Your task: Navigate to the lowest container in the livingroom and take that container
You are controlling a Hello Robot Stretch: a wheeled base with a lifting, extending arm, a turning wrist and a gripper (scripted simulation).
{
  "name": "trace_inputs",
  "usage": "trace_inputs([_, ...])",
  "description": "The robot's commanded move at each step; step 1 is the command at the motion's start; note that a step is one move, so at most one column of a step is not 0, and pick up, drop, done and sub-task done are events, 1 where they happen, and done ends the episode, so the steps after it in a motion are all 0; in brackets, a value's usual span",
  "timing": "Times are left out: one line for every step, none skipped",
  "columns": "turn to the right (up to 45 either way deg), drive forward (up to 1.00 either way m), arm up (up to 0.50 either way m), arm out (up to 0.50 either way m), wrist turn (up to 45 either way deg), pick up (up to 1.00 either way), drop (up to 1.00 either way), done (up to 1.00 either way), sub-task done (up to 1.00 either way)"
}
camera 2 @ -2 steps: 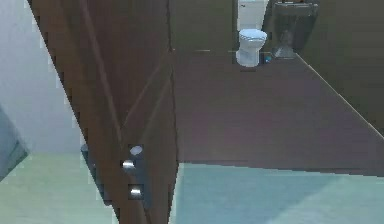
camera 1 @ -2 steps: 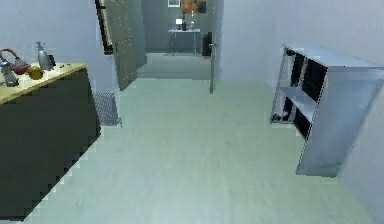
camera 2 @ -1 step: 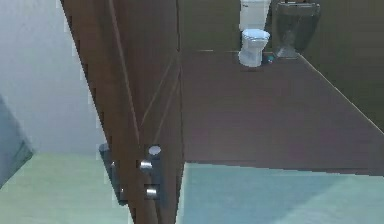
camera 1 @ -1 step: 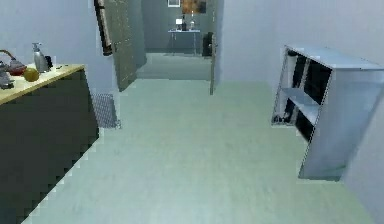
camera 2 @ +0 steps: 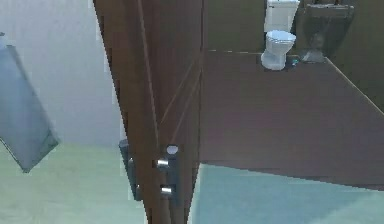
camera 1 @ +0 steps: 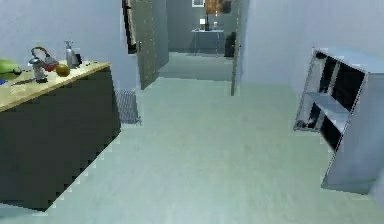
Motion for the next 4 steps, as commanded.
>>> trace_inputs([0.0, 1.00, 0.00, 0.00, 0.0, 0.00, 0.00, 0.00, 0.00])
trace_inputs([0.0, 1.00, 0.00, 0.00, 0.0, 0.00, 0.00, 0.00, 0.00])
trace_inputs([0.0, 1.00, 0.00, 0.00, 0.0, 0.00, 0.00, 0.00, 0.00])
trace_inputs([-3.0, 0.00, 0.00, 0.00, 0.0, 0.00, 0.00, 0.00, 0.00])
